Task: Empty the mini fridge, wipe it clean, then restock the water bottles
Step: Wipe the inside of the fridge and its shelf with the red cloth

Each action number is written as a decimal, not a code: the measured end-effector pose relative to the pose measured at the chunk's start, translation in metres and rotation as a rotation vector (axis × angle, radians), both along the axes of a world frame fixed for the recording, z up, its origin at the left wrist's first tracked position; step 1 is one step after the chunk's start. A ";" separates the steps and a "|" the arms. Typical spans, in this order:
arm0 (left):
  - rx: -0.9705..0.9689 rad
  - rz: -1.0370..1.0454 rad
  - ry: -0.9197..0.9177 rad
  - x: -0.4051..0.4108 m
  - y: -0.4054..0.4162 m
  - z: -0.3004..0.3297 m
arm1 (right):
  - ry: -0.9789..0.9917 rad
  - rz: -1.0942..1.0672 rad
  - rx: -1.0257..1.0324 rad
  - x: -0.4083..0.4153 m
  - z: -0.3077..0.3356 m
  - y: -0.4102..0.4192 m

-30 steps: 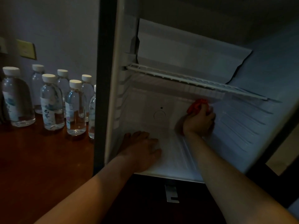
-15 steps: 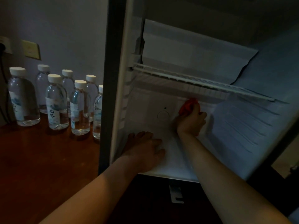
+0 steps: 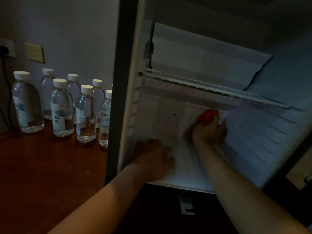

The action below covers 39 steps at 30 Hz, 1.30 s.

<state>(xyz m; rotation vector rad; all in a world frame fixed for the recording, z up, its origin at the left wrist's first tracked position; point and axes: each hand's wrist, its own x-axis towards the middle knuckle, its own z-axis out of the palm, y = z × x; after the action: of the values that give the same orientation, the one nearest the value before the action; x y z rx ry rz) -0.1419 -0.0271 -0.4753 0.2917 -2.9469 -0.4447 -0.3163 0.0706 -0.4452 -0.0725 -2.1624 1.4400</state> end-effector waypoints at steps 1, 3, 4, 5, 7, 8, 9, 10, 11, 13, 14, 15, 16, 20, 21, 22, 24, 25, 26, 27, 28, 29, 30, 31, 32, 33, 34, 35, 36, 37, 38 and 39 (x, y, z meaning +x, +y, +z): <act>-0.004 0.002 0.005 0.000 0.000 -0.001 | 0.004 0.033 0.001 0.003 0.000 -0.006; -0.032 0.006 0.024 -0.001 0.000 -0.002 | 0.011 0.083 0.025 0.010 0.001 -0.021; -0.041 0.007 0.037 -0.002 0.000 -0.003 | 0.011 0.101 0.037 0.012 0.001 -0.028; -0.043 0.006 0.047 -0.002 0.000 -0.004 | 0.008 0.113 0.047 0.015 0.002 -0.034; -0.038 0.004 0.057 -0.003 0.000 -0.005 | 0.006 0.120 0.069 0.016 0.002 -0.038; -0.036 0.008 0.054 -0.003 0.000 -0.004 | 0.007 0.123 0.085 0.015 0.001 -0.037; -0.037 0.014 0.047 -0.003 0.000 -0.004 | 0.017 0.128 0.106 0.014 0.000 -0.034; -0.040 0.020 0.038 -0.003 0.000 -0.003 | 0.029 0.131 0.125 0.012 -0.002 -0.029; -0.041 0.024 0.032 -0.003 0.000 -0.002 | 0.039 0.133 0.133 0.011 -0.003 -0.025; -0.026 0.025 0.027 -0.002 0.001 -0.001 | 0.043 0.116 0.114 0.007 -0.004 -0.015; -0.015 0.026 0.028 -0.001 0.001 -0.001 | 0.052 0.100 0.101 0.004 -0.004 -0.009; -0.011 0.025 0.025 0.000 0.001 0.000 | 0.064 0.081 0.091 0.002 -0.003 -0.003; -0.010 0.022 0.019 0.000 0.001 0.000 | 0.073 0.058 0.087 -0.001 -0.003 0.003; 0.002 0.014 0.000 0.002 0.002 0.004 | 0.050 -0.037 0.128 -0.007 0.000 0.019; 0.002 0.012 -0.001 0.003 0.002 0.004 | 0.047 -0.043 0.136 -0.007 0.000 0.020; -0.002 0.011 0.003 0.003 0.002 0.004 | 0.051 -0.044 0.133 -0.008 0.000 0.019; 0.001 0.012 0.005 0.002 0.002 0.003 | 0.049 -0.050 0.111 -0.008 0.002 0.015; 0.005 0.014 0.002 0.001 0.002 0.002 | 0.044 -0.056 0.105 -0.008 0.004 0.012; 0.005 0.017 0.003 0.001 0.002 0.002 | 0.038 -0.055 0.105 -0.007 0.005 0.010; 0.002 0.020 0.008 0.001 0.002 0.001 | 0.034 -0.043 0.116 -0.005 0.006 0.007; -0.005 0.020 0.016 0.000 0.002 0.000 | 0.033 -0.025 0.139 -0.002 0.006 0.004; -0.011 0.019 0.021 0.000 0.002 0.000 | 0.031 -0.003 0.169 0.000 0.006 0.000; -0.013 0.019 0.023 0.000 0.002 0.000 | 0.033 0.013 0.204 0.001 0.005 -0.004; -0.013 0.021 0.027 -0.001 0.003 0.000 | 0.039 0.017 0.246 0.003 0.002 -0.009; -0.015 0.024 0.032 -0.001 0.003 0.000 | 0.049 0.013 0.296 0.004 0.001 -0.013; -0.021 0.025 0.037 -0.001 0.003 0.000 | 0.059 0.010 0.340 0.006 -0.001 -0.019; -0.028 0.025 0.046 -0.001 0.003 -0.001 | 0.067 0.011 0.374 0.008 0.000 -0.025; -0.036 0.024 0.059 -0.002 0.002 -0.002 | 0.071 0.020 0.403 0.011 0.001 -0.031; -0.043 0.022 0.072 -0.003 0.002 -0.003 | 0.077 0.040 0.432 0.014 0.002 -0.036; -0.047 0.021 0.081 -0.003 0.002 -0.004 | 0.088 0.065 0.462 0.018 0.003 -0.041; -0.046 0.022 0.082 -0.003 0.002 -0.005 | 0.106 0.096 0.501 0.021 0.004 -0.044; -0.039 0.026 0.077 -0.003 0.003 -0.004 | 0.130 0.121 0.545 0.023 0.005 -0.045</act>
<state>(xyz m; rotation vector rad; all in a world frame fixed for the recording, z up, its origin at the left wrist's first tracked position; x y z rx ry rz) -0.1444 -0.0243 -0.4797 0.3010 -2.8702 -0.3854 -0.2930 0.0252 -0.4404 0.3437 -2.3999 0.8414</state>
